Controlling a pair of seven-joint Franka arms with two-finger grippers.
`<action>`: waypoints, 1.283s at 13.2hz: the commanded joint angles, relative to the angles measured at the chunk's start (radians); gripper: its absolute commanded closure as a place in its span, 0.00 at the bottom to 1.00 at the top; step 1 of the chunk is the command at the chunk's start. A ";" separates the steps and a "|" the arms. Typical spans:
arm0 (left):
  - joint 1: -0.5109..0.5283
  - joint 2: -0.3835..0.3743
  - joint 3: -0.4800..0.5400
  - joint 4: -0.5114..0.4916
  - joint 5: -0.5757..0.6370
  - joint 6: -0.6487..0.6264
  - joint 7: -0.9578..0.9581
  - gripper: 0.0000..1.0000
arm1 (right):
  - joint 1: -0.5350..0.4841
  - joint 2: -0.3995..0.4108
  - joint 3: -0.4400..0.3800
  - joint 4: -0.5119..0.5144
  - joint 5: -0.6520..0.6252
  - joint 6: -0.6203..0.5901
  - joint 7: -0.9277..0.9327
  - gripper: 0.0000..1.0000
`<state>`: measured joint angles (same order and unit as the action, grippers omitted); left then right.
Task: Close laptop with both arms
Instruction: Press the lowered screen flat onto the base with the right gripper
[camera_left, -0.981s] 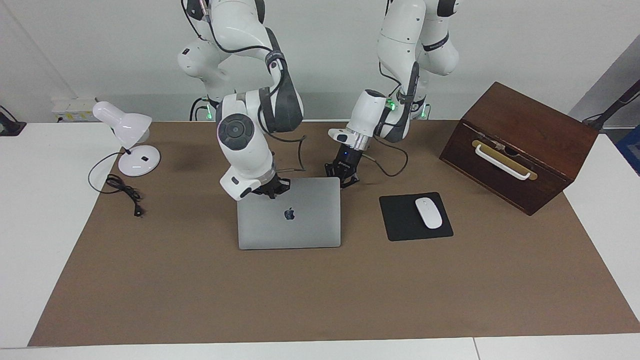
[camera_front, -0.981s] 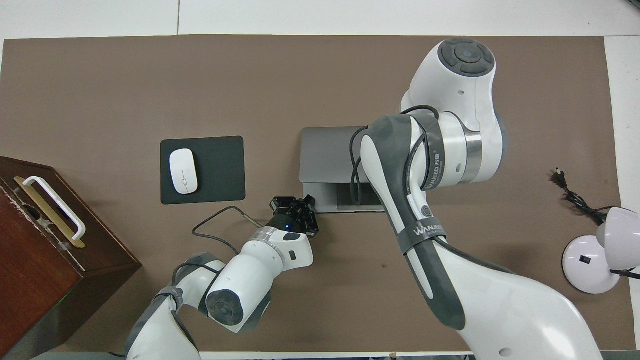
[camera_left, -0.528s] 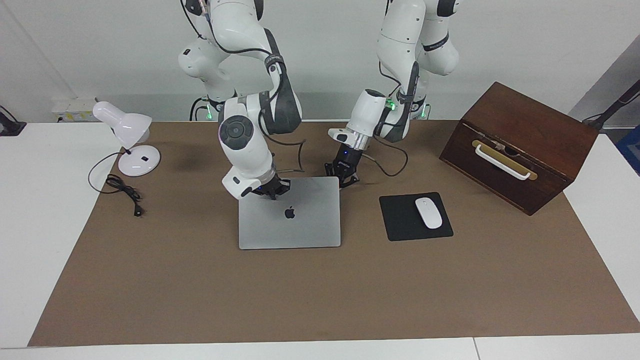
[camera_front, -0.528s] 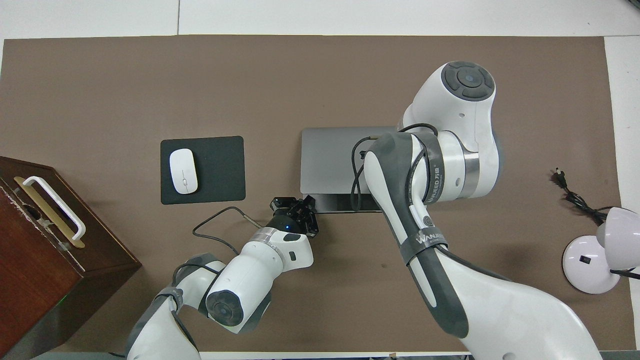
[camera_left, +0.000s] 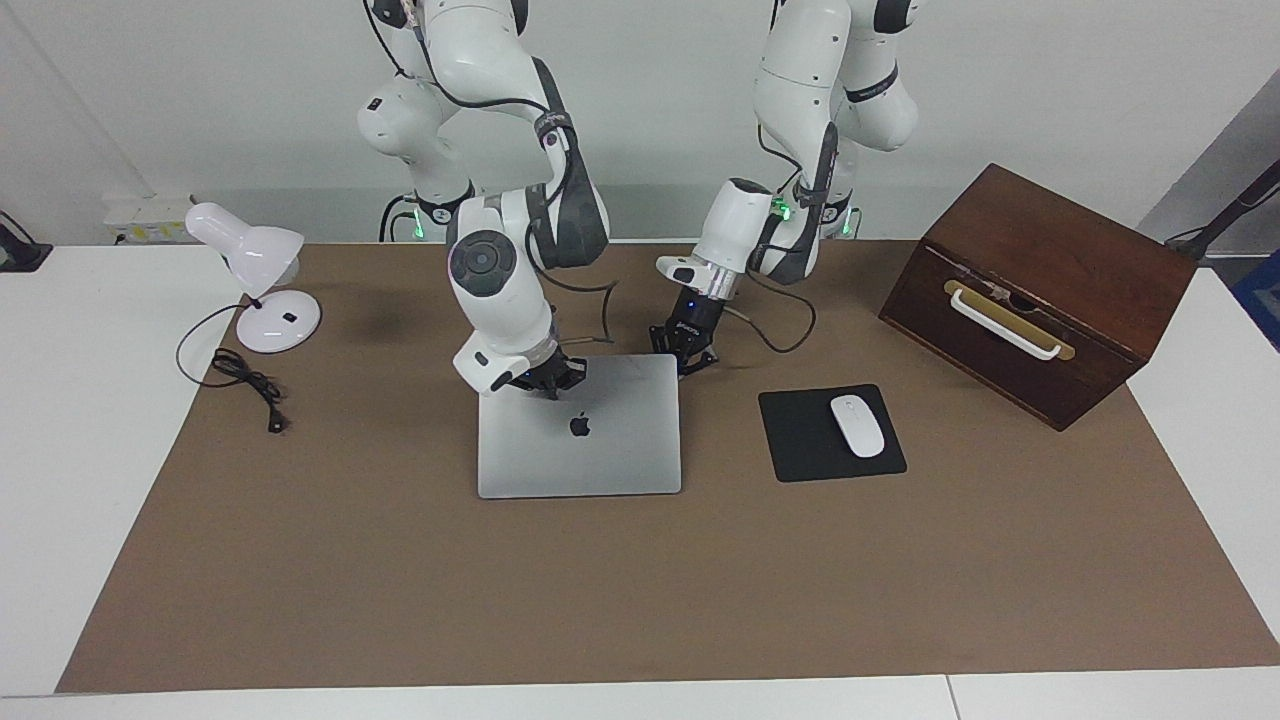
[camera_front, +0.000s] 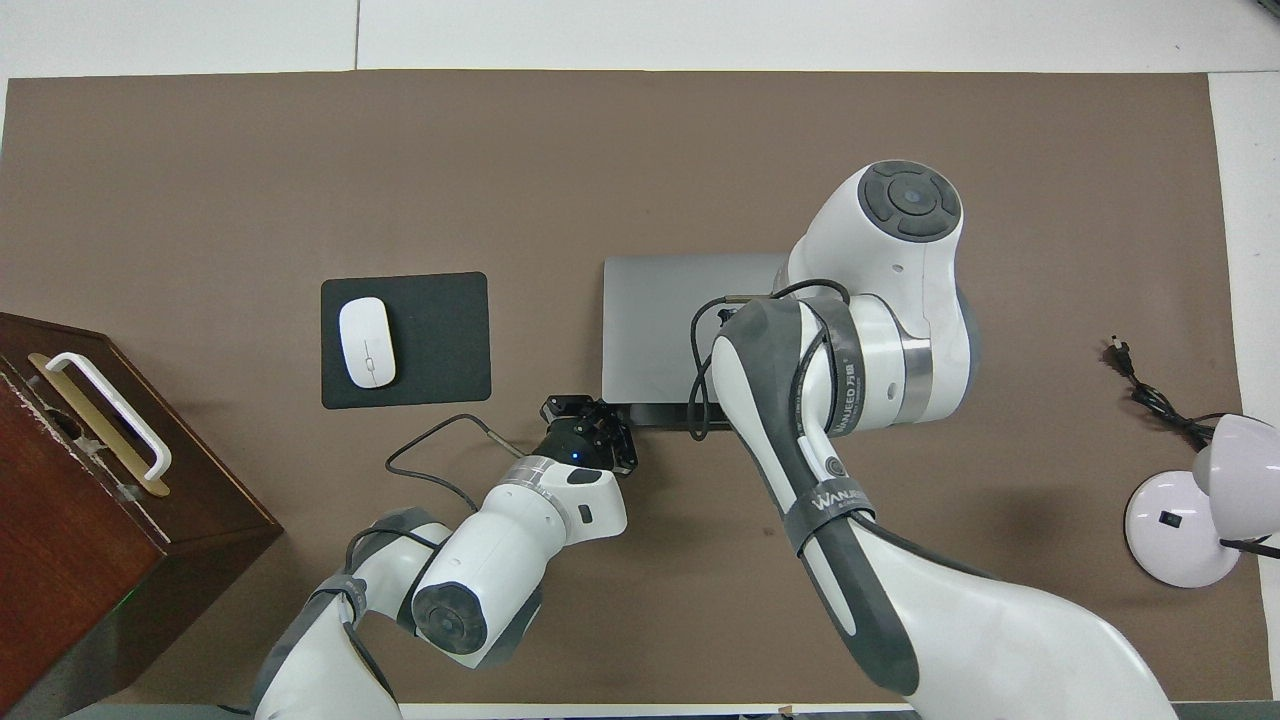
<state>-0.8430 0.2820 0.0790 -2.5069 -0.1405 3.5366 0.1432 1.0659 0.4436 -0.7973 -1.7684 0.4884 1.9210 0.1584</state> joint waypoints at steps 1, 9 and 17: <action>-0.038 0.023 0.004 -0.062 -0.010 -0.034 0.004 1.00 | 0.013 -0.031 -0.007 -0.055 0.030 0.038 -0.026 1.00; -0.038 0.023 0.004 -0.062 -0.010 -0.034 0.004 1.00 | 0.026 -0.029 -0.003 -0.098 0.036 0.079 -0.025 1.00; -0.034 0.032 0.005 -0.053 -0.011 -0.035 0.002 1.00 | 0.032 -0.028 0.003 -0.121 0.055 0.122 -0.026 1.00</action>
<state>-0.8435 0.2820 0.0795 -2.5071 -0.1405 3.5367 0.1441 1.0864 0.4427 -0.7941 -1.8523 0.5117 2.0168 0.1584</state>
